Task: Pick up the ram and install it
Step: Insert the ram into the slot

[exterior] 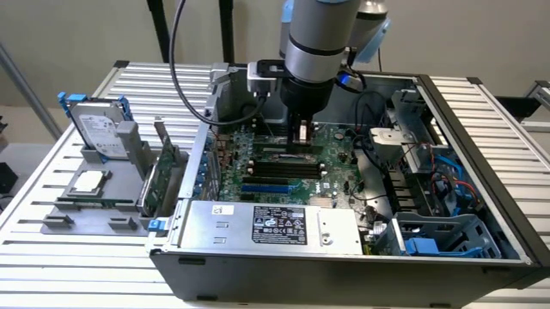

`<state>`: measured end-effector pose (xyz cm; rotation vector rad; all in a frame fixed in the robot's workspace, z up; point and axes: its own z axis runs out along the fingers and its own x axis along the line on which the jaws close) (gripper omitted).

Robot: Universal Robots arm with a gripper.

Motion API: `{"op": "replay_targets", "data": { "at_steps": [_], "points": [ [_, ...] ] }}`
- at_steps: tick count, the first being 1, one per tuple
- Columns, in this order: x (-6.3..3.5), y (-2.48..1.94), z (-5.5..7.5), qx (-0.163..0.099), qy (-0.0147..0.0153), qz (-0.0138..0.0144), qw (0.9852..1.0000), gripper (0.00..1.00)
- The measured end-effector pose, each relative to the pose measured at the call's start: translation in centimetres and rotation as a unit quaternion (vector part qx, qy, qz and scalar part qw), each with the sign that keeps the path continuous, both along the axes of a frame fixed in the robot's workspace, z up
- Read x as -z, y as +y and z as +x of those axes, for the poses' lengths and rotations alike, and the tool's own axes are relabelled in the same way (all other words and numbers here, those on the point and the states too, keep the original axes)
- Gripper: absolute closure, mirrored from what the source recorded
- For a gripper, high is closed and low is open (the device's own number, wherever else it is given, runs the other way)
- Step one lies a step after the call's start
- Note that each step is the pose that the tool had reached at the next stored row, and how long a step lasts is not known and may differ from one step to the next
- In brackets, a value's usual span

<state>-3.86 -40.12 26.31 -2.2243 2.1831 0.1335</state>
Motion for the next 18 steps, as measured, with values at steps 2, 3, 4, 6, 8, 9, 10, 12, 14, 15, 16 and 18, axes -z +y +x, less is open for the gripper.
{"op": "replay_targets", "data": {
  "at_steps": [2,3,4,6,8,9,10,12,14,15,16,18],
  "points": [
    [0.36,0.00,0.0,0.000,0.0000,-0.0018,1.0000,1.00],
    [0.51,0.00,0.0,0.000,0.0000,-0.0031,1.0000,1.00],
    [0.64,0.00,0.0,0.000,0.0000,-0.0045,1.0000,1.00],
    [0.86,0.00,0.0,0.000,0.0000,-0.0089,1.0000,1.00],
    [1.06,0.00,0.0,0.000,0.0000,-0.0137,0.9999,1.00],
    [1.15,0.00,0.0,0.000,0.0000,-0.0163,0.9999,1.00],
    [1.27,0.00,0.0,0.000,0.0000,-0.0187,0.9998,1.00],
    [1.55,0.00,0.0,0.000,0.0000,-0.0225,0.9997,1.00],
    [1.88,0.00,0.0,0.000,0.0000,-0.0250,0.9997,1.00],
    [2.03,0.00,0.0,0.000,0.0000,-0.0259,0.9997,1.00],
    [2.17,0.00,0.0,0.000,0.0000,-0.0265,0.9996,1.00],
    [2.35,0.00,0.1,0.000,0.0000,-0.0270,0.9996,1.00]
  ]
}}
